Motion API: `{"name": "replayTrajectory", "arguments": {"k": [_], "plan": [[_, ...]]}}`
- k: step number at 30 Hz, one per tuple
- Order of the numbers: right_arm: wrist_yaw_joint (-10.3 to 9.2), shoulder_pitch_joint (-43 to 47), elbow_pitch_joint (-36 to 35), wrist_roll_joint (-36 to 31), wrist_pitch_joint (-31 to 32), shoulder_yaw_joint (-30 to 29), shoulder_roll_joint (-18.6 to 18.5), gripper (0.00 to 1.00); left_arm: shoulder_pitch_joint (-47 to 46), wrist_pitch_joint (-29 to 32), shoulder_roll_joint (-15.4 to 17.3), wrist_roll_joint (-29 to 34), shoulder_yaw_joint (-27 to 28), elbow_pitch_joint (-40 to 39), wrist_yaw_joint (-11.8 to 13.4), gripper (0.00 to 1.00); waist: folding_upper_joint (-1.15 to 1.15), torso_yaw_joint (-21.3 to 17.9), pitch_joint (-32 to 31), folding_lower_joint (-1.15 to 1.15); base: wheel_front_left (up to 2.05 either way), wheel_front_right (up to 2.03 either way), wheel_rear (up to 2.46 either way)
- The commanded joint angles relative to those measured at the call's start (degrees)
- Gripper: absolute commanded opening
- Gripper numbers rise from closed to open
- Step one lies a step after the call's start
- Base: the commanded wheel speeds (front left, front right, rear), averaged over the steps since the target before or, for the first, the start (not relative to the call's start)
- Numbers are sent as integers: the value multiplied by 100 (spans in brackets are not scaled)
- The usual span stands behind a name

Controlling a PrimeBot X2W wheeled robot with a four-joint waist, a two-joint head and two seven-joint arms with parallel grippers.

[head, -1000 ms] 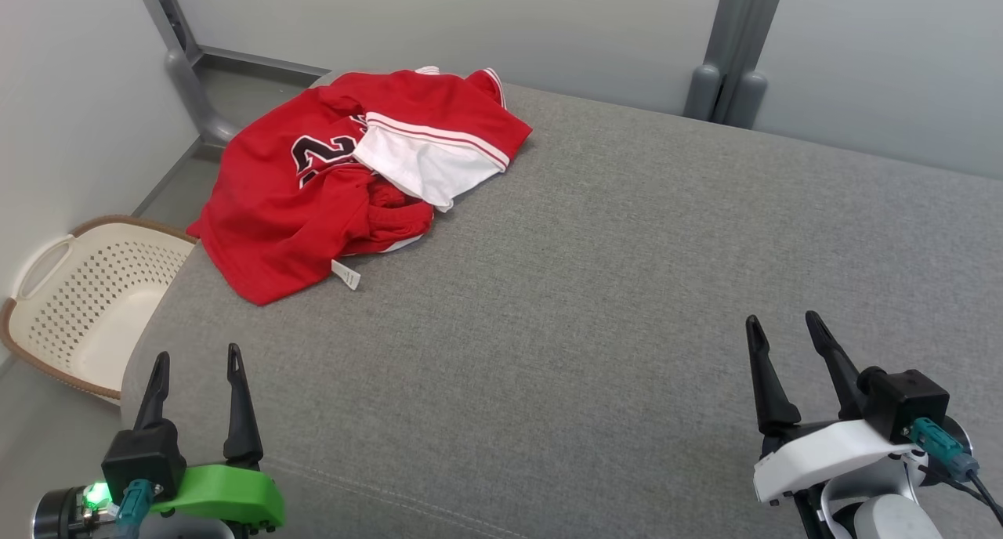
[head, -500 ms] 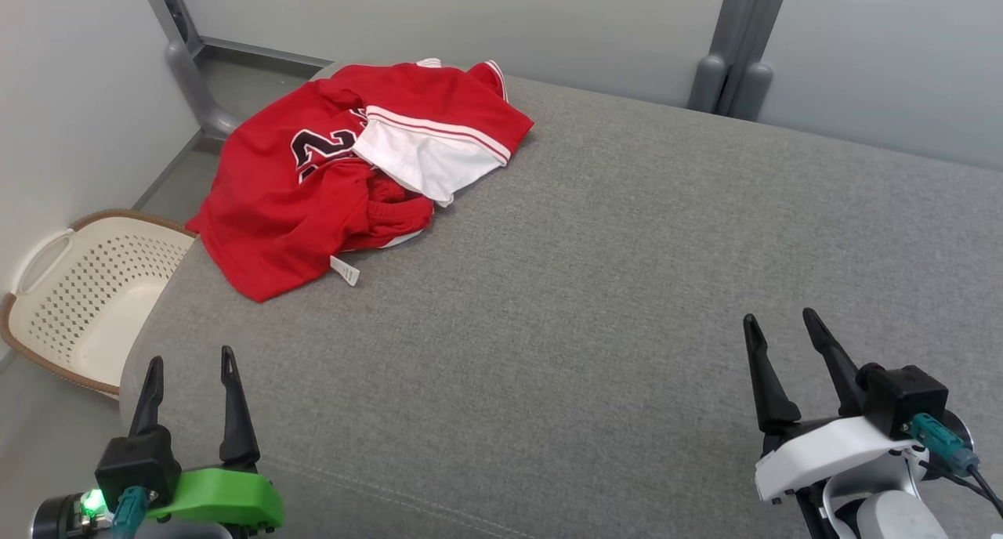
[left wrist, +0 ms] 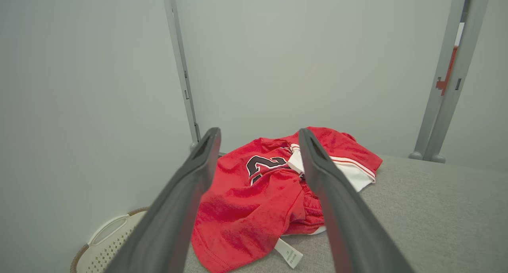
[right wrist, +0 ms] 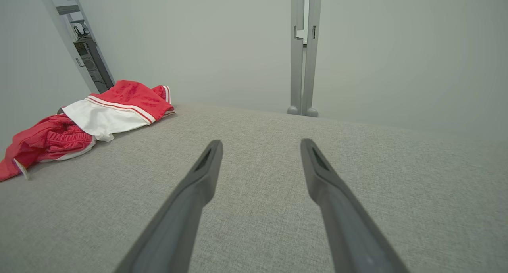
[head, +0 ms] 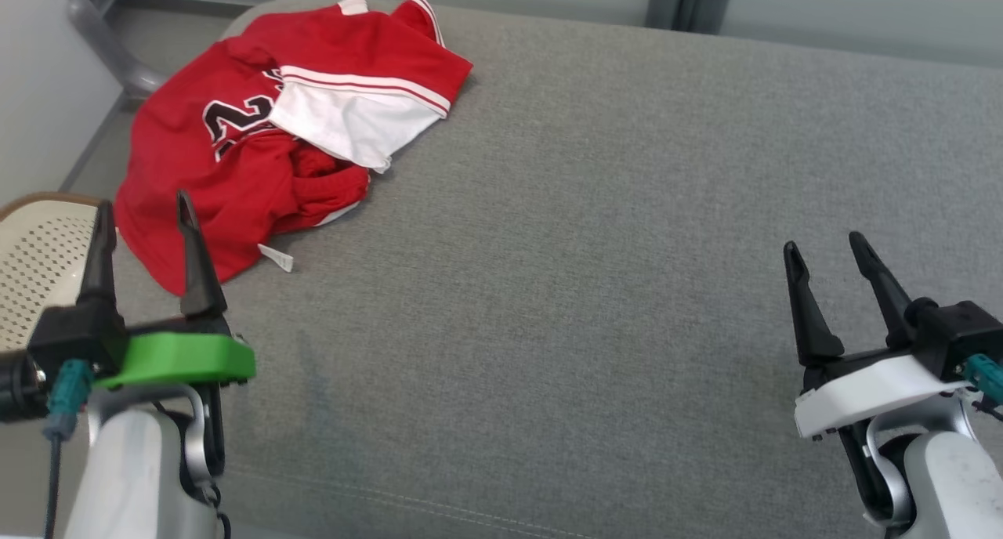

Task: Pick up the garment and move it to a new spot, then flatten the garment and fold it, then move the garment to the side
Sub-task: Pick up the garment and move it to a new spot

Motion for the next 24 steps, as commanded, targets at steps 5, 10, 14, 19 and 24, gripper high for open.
{"name": "replayTrajectory", "arguments": {"k": [5,10,14,19,24], "plan": [[-3,-354,-225,51,24,-138,-227,100,-1036,-48,217,44,89,138,-64,100,0,-977,1188,0,0,0,0],[-3,-500,-379,53,-28,-379,-358,100,-1851,-51,405,-45,217,349,-128,100,0,-1359,1680,0,0,0,0],[-3,-567,-526,67,-31,-611,-479,100,-2506,-16,580,-119,301,604,-200,100,0,-1547,2051,0,0,0,0],[-3,-583,-784,38,7,-933,-589,100,-3249,62,748,-194,323,1012,-299,100,0,-1637,2452,0,0,0,0],[-3,-540,-1049,32,63,-1183,-674,100,-3817,210,916,-243,334,1515,-358,100,0,-1652,2764,0,0,0,0]]}}
